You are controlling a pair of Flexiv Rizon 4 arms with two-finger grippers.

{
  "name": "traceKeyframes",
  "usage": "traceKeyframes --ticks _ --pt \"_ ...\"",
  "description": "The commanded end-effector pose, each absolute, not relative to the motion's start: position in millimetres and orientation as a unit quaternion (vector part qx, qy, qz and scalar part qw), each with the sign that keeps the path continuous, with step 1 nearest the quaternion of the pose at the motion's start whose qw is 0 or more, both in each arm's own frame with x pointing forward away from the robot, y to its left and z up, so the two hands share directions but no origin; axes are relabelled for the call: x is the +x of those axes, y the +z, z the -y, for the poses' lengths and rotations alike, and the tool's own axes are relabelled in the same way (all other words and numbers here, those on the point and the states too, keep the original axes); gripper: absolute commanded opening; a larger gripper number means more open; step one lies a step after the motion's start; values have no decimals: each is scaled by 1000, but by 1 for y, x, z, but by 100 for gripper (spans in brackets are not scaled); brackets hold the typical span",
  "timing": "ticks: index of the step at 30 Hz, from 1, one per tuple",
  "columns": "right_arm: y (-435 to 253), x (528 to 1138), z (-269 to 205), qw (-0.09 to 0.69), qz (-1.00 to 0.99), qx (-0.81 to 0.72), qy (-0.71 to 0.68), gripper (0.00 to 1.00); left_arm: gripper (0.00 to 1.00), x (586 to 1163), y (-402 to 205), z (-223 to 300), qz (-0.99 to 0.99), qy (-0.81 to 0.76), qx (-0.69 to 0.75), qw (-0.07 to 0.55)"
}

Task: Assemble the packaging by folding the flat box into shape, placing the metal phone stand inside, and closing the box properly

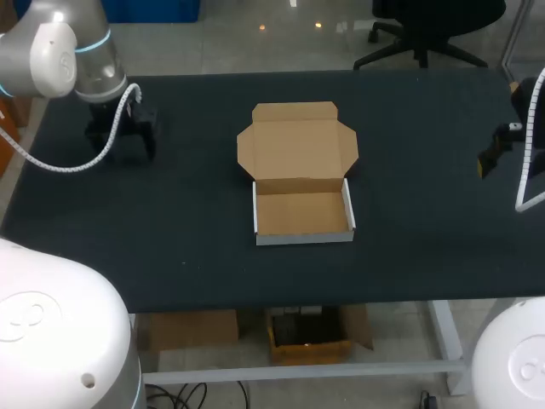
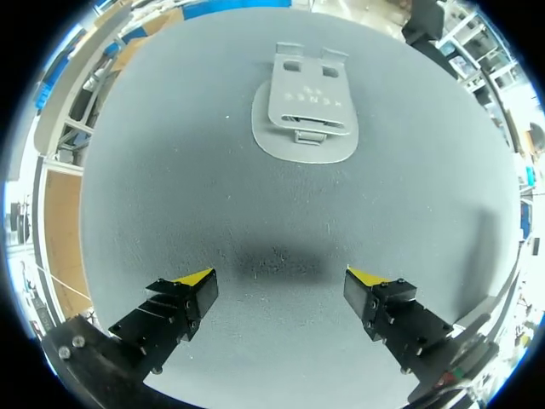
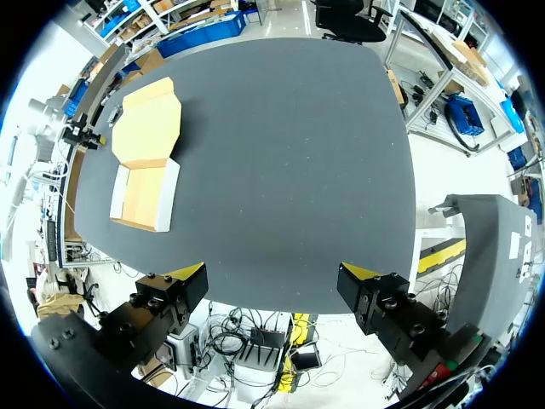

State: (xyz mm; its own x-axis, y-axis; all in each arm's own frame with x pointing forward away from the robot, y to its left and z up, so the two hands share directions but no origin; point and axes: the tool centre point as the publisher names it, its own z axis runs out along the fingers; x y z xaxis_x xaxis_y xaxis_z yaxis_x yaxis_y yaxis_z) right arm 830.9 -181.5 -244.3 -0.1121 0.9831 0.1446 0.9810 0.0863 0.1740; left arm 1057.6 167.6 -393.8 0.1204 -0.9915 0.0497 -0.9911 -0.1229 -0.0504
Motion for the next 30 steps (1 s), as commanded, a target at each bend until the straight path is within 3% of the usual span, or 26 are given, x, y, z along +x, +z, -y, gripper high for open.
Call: traceKeyframes --ticks 1,30 --pt "-243 831 182 4 -737 667 112 100 100 1061 -395 -170 -663 -32 -748 1" --pt "-243 831 182 4 -737 667 112 100 100 1072 -398 -149 -691 -35 -722 1"
